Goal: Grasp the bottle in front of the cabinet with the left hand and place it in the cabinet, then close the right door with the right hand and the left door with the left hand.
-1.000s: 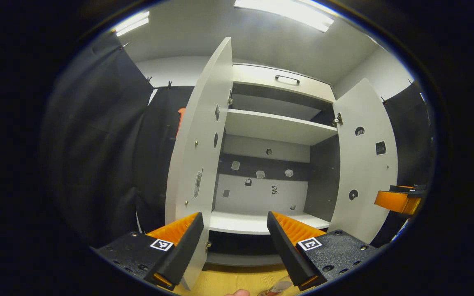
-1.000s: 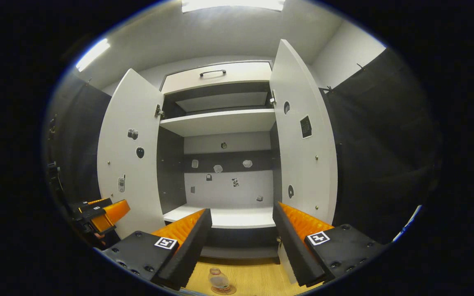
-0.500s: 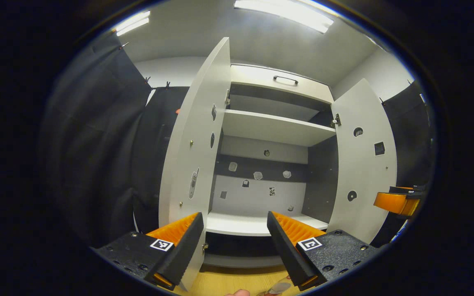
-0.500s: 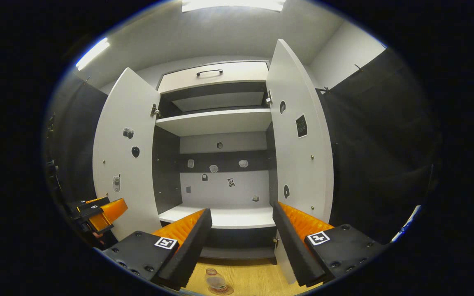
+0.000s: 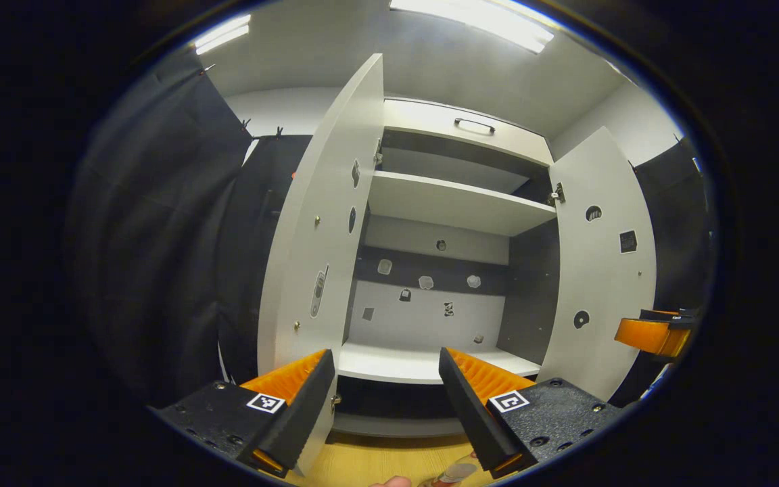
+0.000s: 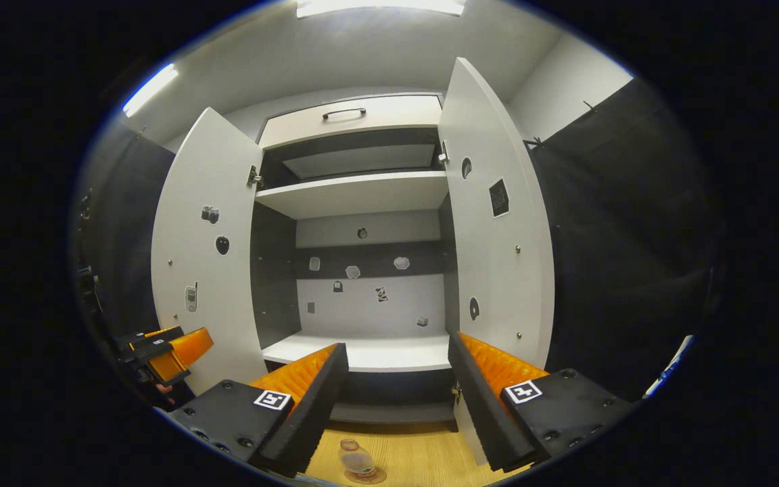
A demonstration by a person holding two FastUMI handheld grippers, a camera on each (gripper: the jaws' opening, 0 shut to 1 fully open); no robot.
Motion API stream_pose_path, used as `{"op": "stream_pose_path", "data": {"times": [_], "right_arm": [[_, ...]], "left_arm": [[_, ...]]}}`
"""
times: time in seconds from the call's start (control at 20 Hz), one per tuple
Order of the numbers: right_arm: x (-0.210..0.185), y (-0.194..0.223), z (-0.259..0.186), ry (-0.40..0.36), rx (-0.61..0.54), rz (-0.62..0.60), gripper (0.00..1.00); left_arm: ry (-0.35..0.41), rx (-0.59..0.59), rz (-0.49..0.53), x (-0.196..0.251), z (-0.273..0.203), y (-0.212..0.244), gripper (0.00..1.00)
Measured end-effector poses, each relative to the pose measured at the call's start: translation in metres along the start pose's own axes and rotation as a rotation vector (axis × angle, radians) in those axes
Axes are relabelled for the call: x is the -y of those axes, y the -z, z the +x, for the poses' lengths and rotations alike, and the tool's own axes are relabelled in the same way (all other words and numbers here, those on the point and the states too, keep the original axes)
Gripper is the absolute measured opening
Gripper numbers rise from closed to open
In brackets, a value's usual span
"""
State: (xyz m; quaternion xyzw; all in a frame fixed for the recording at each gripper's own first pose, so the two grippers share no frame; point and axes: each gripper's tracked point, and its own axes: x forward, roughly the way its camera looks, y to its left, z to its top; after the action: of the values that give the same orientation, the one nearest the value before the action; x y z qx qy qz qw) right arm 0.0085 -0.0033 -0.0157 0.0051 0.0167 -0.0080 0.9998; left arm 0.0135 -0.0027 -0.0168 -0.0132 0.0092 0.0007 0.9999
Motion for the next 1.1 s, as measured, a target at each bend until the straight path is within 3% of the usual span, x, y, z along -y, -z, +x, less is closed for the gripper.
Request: {"op": "stream_pose_path", "data": {"times": [0.2, 0.45, 0.85, 1.1], "right_arm": [[0.001, 0.003, -0.004, 0.008, -0.009, -0.026, 0.99], [0.005, 0.008, -0.013, 0.029, 0.003, -0.049, 0.98], [0.041, -0.006, -0.035, 0.130, 0.044, -0.085, 0.97], [0.055, 0.008, -0.040, 0.158, -0.018, -0.074, 0.97]], "left_arm": [[0.065, -0.014, -0.060, 0.026, 0.014, 0.017, 0.95], [0.207, -0.061, -0.144, 0.077, 0.027, 0.075, 0.94], [0.377, -0.182, -0.035, 0.153, 0.005, 0.190, 0.95], [0.372, -0.289, 0.055, 0.154, -0.009, 0.267, 0.95]]}}
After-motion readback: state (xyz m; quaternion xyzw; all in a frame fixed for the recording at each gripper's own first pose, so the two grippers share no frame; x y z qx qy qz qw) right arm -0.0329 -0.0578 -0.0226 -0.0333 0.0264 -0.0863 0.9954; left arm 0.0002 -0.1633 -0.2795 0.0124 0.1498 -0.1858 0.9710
